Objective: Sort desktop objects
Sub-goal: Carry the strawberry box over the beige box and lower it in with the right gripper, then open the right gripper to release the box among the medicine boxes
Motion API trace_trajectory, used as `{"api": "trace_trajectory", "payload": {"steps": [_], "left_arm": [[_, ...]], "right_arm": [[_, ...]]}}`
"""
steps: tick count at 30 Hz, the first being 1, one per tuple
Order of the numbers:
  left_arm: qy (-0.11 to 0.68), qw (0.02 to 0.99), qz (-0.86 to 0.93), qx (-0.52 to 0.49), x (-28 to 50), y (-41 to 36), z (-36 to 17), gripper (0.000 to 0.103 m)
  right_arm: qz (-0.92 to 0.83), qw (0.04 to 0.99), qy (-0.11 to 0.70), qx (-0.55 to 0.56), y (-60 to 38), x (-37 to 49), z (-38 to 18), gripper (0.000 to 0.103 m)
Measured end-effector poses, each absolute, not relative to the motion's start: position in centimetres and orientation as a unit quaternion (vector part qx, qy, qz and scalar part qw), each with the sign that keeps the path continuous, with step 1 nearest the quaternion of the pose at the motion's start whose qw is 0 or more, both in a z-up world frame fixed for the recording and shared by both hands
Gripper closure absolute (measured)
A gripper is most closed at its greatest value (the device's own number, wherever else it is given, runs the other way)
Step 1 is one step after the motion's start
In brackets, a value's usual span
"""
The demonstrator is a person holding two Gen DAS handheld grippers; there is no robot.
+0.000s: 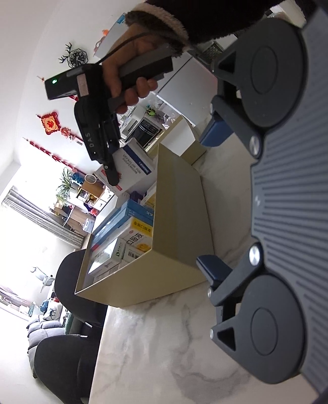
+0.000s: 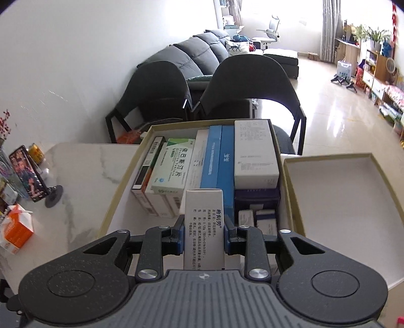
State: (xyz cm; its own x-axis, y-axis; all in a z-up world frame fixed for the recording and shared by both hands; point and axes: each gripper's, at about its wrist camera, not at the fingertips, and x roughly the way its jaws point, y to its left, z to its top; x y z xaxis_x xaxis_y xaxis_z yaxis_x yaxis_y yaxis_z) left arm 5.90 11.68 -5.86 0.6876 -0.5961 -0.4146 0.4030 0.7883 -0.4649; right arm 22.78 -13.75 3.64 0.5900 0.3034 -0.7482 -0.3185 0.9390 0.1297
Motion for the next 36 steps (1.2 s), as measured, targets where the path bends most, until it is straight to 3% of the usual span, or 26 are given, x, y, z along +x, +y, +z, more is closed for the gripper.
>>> {"api": "trace_trajectory", "payload": {"steps": [14, 36], "left_arm": [[0.286, 0.904, -0.277, -0.158, 7.3, 11.5, -4.5, 0.008], [0.294, 0.910, -0.253, -0.147, 8.3, 10.9, -4.4, 0.006]], "right_arm": [[0.162, 0.860, 0.479, -0.065, -11.7, 26.2, 0.7, 0.073], [0.158, 0.841, 0.507, -0.105, -11.1, 28.2, -4.8, 0.072]]}}
